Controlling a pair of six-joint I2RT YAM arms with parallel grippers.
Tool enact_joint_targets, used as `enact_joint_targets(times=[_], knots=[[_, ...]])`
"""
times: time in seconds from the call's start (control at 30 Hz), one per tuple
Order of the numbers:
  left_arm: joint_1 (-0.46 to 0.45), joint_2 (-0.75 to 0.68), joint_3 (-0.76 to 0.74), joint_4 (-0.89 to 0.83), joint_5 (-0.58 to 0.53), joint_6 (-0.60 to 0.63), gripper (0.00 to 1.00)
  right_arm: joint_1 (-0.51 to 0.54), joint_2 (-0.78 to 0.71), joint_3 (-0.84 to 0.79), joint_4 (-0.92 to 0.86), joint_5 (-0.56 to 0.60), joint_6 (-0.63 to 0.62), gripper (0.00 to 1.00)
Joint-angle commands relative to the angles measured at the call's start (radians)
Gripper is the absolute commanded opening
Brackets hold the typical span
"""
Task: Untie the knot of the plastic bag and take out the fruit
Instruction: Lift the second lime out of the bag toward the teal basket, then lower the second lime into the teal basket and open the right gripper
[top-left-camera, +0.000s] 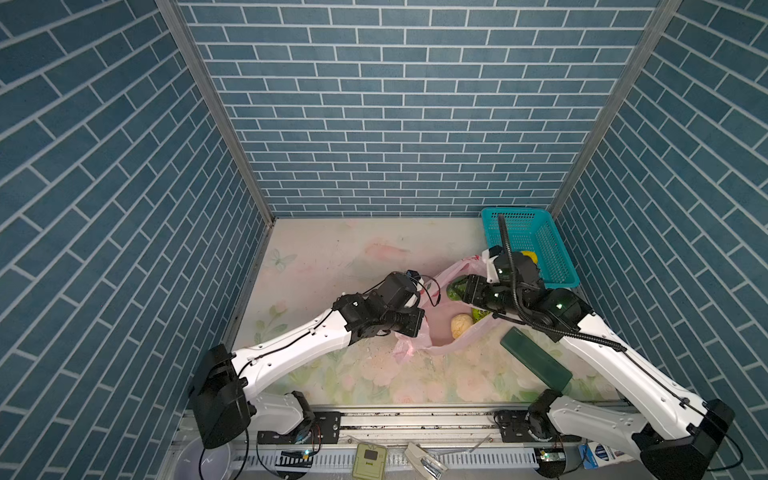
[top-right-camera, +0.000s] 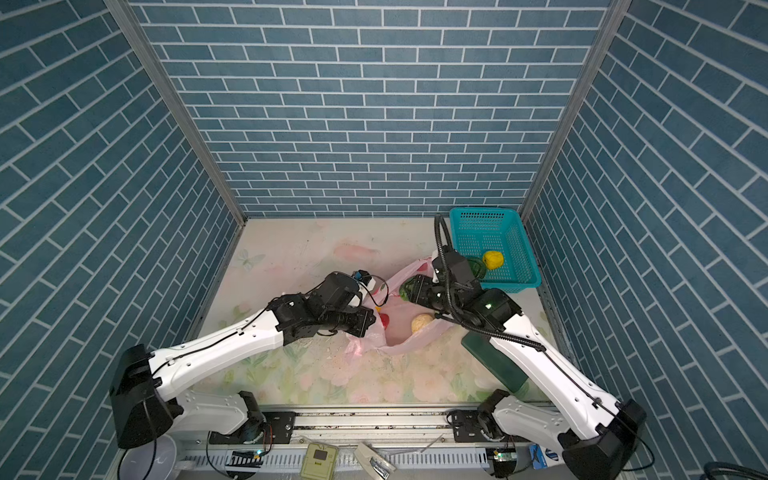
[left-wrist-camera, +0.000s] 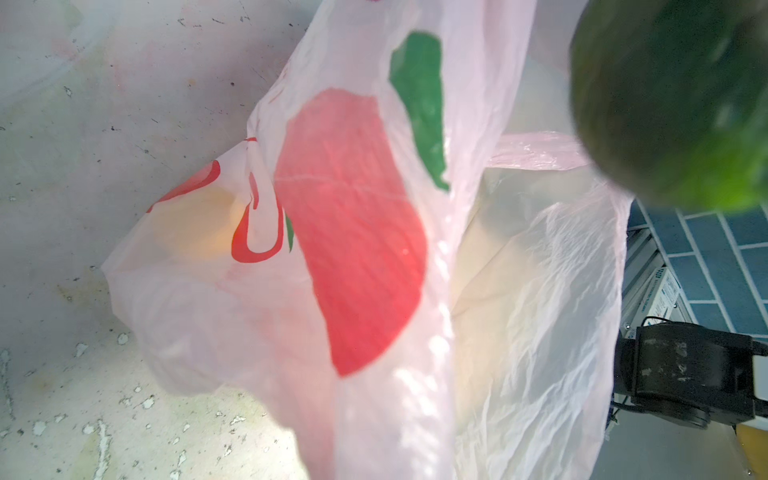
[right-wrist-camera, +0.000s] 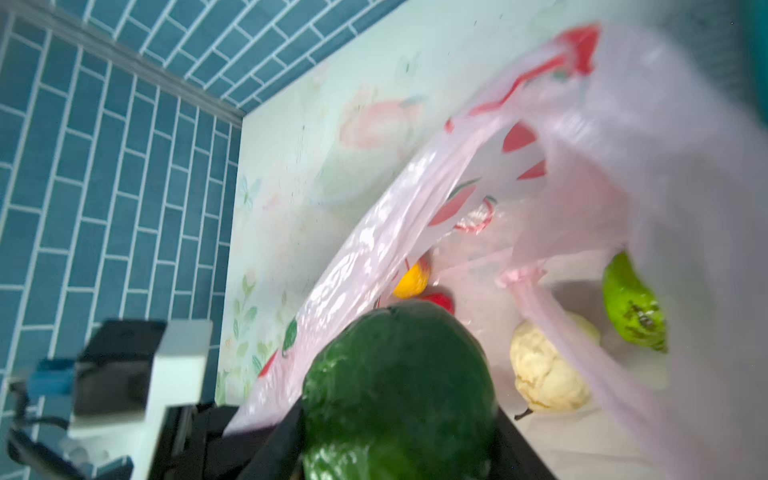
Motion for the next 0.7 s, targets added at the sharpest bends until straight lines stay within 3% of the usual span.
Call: enact_joint_targets(times=[0.0,0.33,0.5,0.67], knots=[[0.003,-0.017,0.001,-0.016,-0.008,0.013,0.00,-0.116,0.005,0.073,-0.029,-0.054,-0.077,0.50],[0.003,-0.046,-0.017,-0.067,-0.031,0.014,0.00,-0.484,0.218,0.079,0.165,-0.123,-0.136,0.50],[0.004,-0.065,-0.022,-0.098,-0.050,0.012,0.00,-0.563,0.410,0.114,0.294,-0.132,-0.148,0.50],[0.014,-0.096,-0.040,-0.130,-0.069,0.007,0.00,-0.593,0.610,0.250,0.317,-0.114,-0.201,0.51]])
